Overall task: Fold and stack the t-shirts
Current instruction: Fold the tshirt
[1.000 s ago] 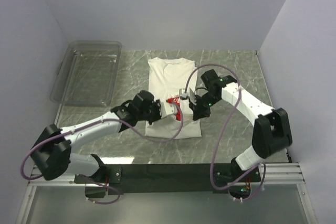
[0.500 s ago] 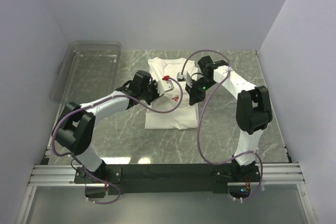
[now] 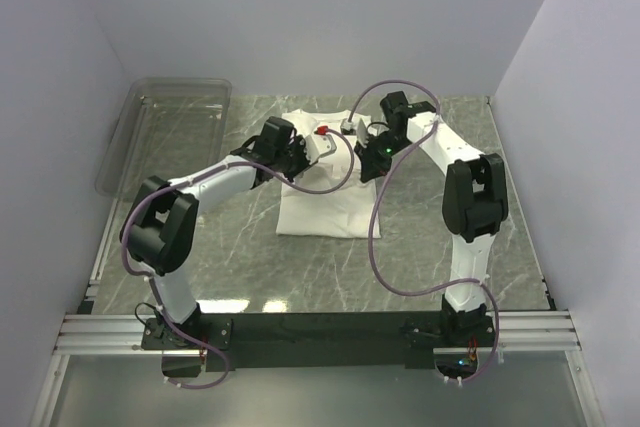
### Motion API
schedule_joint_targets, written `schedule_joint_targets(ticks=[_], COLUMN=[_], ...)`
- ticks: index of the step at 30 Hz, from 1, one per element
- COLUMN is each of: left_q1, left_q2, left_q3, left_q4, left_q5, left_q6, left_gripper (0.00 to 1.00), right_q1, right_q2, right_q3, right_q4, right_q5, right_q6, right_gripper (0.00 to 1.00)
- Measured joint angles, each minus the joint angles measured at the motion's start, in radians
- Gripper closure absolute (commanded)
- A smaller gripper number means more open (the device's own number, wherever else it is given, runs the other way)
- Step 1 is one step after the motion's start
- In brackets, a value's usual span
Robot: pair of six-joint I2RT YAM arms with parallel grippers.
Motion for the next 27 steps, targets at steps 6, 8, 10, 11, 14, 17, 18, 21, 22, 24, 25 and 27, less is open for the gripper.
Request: schedule_joint_targets(ticks=[6,8,10,11,14,17,18,21,22,24,25,27], left_q1=[0.009,0.01,0.011,0.012,0.013,0.013,0.013,0.013,0.013,0.014,0.015,0.017], left_q2=[0.033,0.042,0.051,0.058,0.087,0.109,0.111,0.111,0.109,0.098,0.084,0.043], left_q3=[0.028,0.036,0.046,0.054,0.09,0.121,0.126,0.147,0.156,0.167,0.167,0.164], left_q4=[-0.01,-0.013,-0.02,-0.024,-0.034,-0.022,-0.016,0.008,0.021,0.038,0.043,0.036], left_q5=[-0.002,-0.007,-0.011,-0.013,-0.031,-0.081,-0.106,-0.183,-0.217,-0.274,-0.296,-0.315], left_q6=[0.0,0.0,0.001,0.003,0.002,-0.015,-0.031,-0.074,-0.094,-0.132,-0.152,-0.199], left_gripper=[1.0,1.0,0.99,1.0,0.74,0.52,0.47,0.32,0.31,0.32,0.32,0.34], right_q1=[-0.005,-0.007,-0.011,-0.014,-0.022,-0.024,-0.024,-0.025,-0.026,-0.028,-0.03,-0.035], right_q2=[0.035,0.045,0.052,0.055,0.057,0.055,0.05,0.015,-0.003,-0.045,-0.07,-0.124], right_q3=[0.039,0.049,0.058,0.063,0.07,0.063,0.052,0.006,-0.005,-0.021,-0.028,-0.053], right_q4=[0.001,0.001,0.002,0.003,0.021,0.103,0.149,0.263,0.295,0.344,0.36,0.373], right_q5=[0.003,0.004,0.008,0.008,0.022,0.056,0.074,0.15,0.176,0.209,0.216,0.188], right_q6=[0.019,0.026,0.034,0.041,0.08,0.166,0.212,0.332,0.374,0.435,0.452,0.454], right_gripper=[1.0,1.0,0.98,0.86,0.44,0.26,0.24,0.24,0.24,0.27,0.28,0.3])
